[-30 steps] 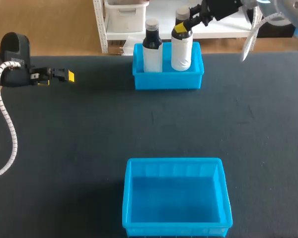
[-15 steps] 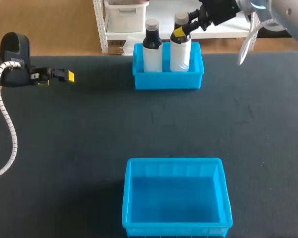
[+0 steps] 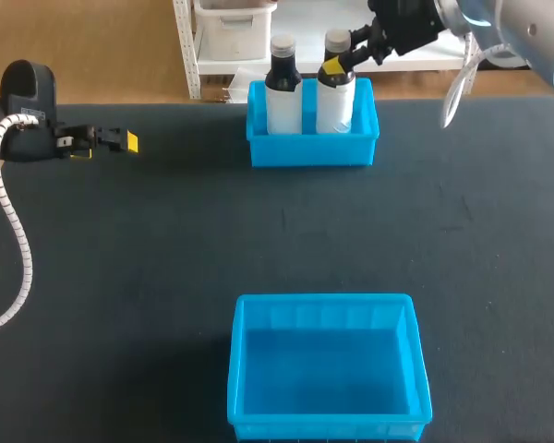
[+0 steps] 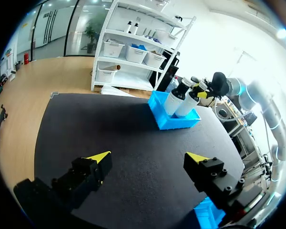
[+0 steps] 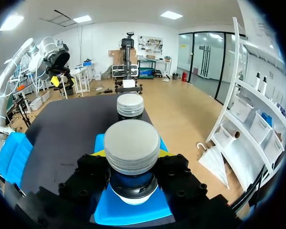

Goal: Pick up the bottle, and place it in the far bin if it is heavy, or in the near bin if it is light.

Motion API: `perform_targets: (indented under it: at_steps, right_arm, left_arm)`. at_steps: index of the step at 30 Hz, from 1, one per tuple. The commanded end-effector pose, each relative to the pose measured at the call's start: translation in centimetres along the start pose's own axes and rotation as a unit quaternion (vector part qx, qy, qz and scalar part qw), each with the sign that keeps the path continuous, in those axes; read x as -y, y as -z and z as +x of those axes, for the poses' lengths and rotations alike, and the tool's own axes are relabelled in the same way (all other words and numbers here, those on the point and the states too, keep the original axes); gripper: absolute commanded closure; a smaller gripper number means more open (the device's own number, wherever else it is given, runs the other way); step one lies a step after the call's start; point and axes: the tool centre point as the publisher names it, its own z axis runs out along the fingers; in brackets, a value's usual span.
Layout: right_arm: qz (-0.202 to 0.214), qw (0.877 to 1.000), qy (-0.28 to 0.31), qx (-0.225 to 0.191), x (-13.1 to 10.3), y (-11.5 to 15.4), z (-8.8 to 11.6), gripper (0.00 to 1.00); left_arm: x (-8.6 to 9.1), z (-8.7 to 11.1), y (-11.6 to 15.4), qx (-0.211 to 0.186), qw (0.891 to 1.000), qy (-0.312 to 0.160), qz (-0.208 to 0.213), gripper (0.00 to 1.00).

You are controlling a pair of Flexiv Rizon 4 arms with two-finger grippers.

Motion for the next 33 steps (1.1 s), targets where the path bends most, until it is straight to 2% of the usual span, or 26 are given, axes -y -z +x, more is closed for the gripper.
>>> perform_targets:
  at_steps: [1,21,23,26,28,33]
  right_arm:
    - [-0.027,1.0,0.0,0.003,1.25,-0.45,-0.07,1.0]
    - [-0.033,0.999,0.001,0.0,1.62,-0.93,0.48,1.0]
    - [-0.033,0.999,0.001,-0.002,1.62,-0.92,0.5,0.73]
    - [-0.033,0.999,0.0,-0.003,1.62,-0.89,0.54,0.7]
    - [-0.034,0.999,0.0,-0.004,1.61,-0.88,0.58,0.6]
    - [-0.034,0.999,-0.002,-0.005,1.6,-0.92,0.67,0.53]
  left_arm:
    - [0.0,0.0,0.0,0.0,1.0,0.0,0.0,0.0]
    - [0.0,0.0,0.0,0.0,1.0,0.0,0.0,0.0]
    - [0.0,0.0,0.0,0.0,1.0,0.0,0.0,0.0]
    - [0.0,0.0,0.0,0.0,1.0,0.0,0.0,0.0]
    - [0.0,0.0,0.0,0.0,1.0,0.0,0.0,0.0]
    - [0.0,0.0,0.0,0.0,1.0,0.0,0.0,0.0]
